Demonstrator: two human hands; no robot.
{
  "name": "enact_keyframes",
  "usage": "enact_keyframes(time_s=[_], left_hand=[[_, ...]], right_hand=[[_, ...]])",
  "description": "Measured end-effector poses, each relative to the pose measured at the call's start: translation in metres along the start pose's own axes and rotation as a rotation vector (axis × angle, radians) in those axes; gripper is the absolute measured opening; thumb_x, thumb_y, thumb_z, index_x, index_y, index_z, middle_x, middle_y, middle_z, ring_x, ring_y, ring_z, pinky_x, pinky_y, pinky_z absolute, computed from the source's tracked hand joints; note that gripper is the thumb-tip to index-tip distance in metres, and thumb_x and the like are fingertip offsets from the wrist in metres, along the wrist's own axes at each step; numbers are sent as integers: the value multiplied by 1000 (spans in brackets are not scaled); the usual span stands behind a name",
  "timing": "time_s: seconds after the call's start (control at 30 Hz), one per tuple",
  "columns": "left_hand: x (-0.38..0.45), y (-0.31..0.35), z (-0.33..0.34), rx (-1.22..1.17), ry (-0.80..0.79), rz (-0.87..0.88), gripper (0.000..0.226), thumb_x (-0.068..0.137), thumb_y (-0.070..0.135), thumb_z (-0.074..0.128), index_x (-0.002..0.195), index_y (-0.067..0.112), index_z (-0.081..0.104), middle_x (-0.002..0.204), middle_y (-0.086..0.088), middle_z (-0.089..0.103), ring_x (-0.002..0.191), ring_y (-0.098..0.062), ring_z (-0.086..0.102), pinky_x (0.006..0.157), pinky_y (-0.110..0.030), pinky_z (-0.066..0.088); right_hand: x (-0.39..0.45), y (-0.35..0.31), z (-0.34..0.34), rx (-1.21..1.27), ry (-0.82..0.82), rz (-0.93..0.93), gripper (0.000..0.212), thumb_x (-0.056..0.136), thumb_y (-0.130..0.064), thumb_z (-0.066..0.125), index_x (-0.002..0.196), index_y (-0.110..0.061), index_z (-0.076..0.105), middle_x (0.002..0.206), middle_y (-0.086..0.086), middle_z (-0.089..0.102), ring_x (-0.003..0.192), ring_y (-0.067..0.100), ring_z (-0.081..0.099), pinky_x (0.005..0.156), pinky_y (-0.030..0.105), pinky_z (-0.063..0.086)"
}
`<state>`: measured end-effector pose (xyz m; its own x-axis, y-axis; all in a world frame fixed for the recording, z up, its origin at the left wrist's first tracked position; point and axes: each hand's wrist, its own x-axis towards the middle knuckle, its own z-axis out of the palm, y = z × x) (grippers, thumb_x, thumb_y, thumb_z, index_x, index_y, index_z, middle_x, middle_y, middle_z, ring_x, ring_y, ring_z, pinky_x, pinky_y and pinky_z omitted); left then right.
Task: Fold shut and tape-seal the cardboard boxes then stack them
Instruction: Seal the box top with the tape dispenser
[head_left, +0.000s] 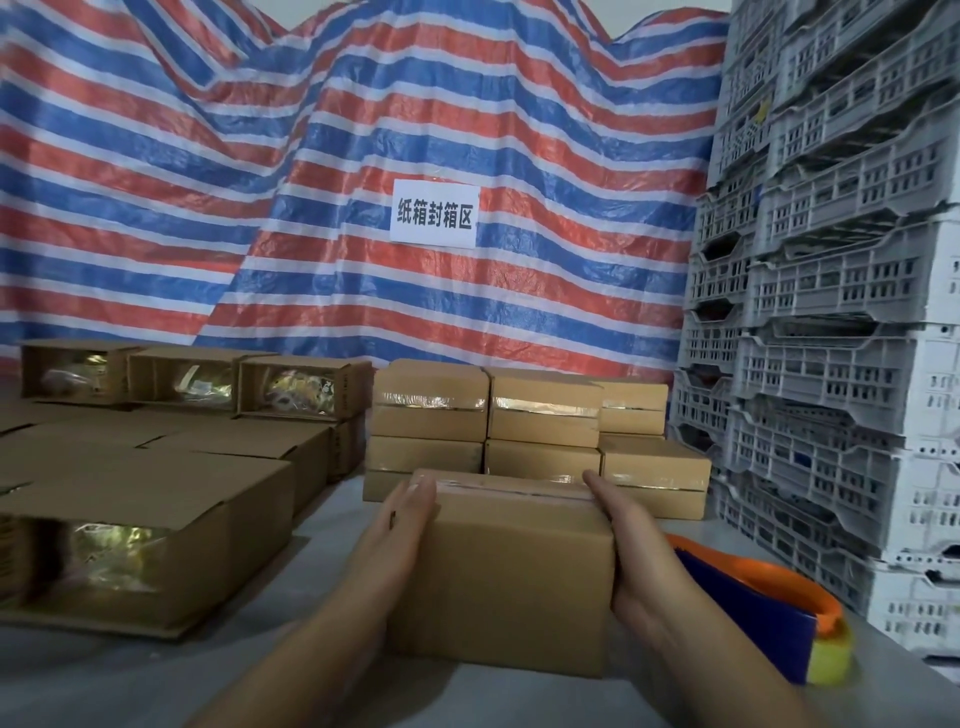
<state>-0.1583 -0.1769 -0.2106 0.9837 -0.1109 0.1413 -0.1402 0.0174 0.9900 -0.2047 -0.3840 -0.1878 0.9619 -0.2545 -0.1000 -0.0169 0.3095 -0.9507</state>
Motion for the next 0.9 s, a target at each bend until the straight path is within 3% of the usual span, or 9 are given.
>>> enact_keyframes(time_s=[0.1, 0.17, 0.23, 0.3, 0.37, 0.57, 0.7, 0.8, 0.9], left_hand=[[-4, 0, -3, -23, -51, -61, 94, 60, 82, 46, 145, 42, 37, 135, 3, 51, 119, -18, 50, 97, -35, 43], [-9, 2, -7, -40, -107, -54, 77, 61, 74, 51, 133, 48, 41, 108, 15, 56, 93, -3, 54, 68, -20, 45], [-10, 4, -7, -24, -123, -34, 59, 61, 67, 57, 116, 48, 45, 99, 21, 56, 84, 3, 53, 58, -16, 42], [-10, 9, -6, -9, -99, -9, 53, 61, 67, 57, 109, 43, 50, 99, 19, 58, 86, 1, 55, 62, -18, 42], [-8, 17, -4, 15, -96, 3, 63, 61, 69, 55, 116, 37, 50, 106, 11, 58, 95, -8, 55, 76, -27, 42], [-11, 8, 1, 72, 22, -42, 87, 61, 75, 49, 133, 27, 49, 104, 7, 54, 100, -15, 51, 92, -38, 41], [-17, 0, -4, 45, 52, -64, 93, 58, 74, 51, 137, 26, 50, 93, 15, 53, 87, -10, 51, 86, -37, 41], [-20, 0, -11, 50, 13, -63, 74, 59, 74, 53, 123, 37, 52, 96, 18, 56, 88, -7, 52, 89, -38, 41], [-24, 3, -15, 26, -21, -66, 57, 61, 70, 53, 110, 42, 50, 97, 19, 57, 89, -3, 52, 87, -36, 41]], right_hand=[[-1, 12, -3, 12, 52, 52, 58, 88, -68, 53, 110, -17, 72, 96, 21, 76, 89, 40, 74, 88, 52, 54], [-2, 15, -1, 8, 88, 55, 62, 89, -71, 49, 108, -18, 75, 98, 20, 76, 99, 41, 71, 101, 58, 47], [-5, 12, 2, 10, 113, 56, 64, 90, -71, 47, 107, -16, 76, 98, 20, 76, 101, 41, 69, 103, 58, 46], [-7, 4, 5, 6, 147, 79, 65, 91, -70, 46, 107, -13, 75, 95, 21, 76, 98, 40, 70, 97, 55, 49], [-9, -5, 6, -6, 176, 90, 69, 91, -72, 44, 110, -11, 72, 94, 23, 75, 96, 41, 70, 91, 51, 52], [-9, 8, 8, -41, 200, 88, 77, 84, -82, 38, 114, -18, 69, 92, 21, 76, 95, 37, 69, 92, 51, 51], [-22, 29, 1, -213, 180, -153, 70, 97, -65, 23, 148, -21, 44, 133, 18, 56, 125, 35, 49, 114, 48, 31], [-34, 37, -3, -442, 70, -228, 78, 89, -68, 23, 154, -26, 33, 151, 10, 45, 140, 30, 40, 117, 44, 27], [-38, 33, -8, -421, 4, -275, 73, 93, -54, 33, 158, -23, 16, 159, 4, 33, 145, 24, 32, 120, 41, 23]])
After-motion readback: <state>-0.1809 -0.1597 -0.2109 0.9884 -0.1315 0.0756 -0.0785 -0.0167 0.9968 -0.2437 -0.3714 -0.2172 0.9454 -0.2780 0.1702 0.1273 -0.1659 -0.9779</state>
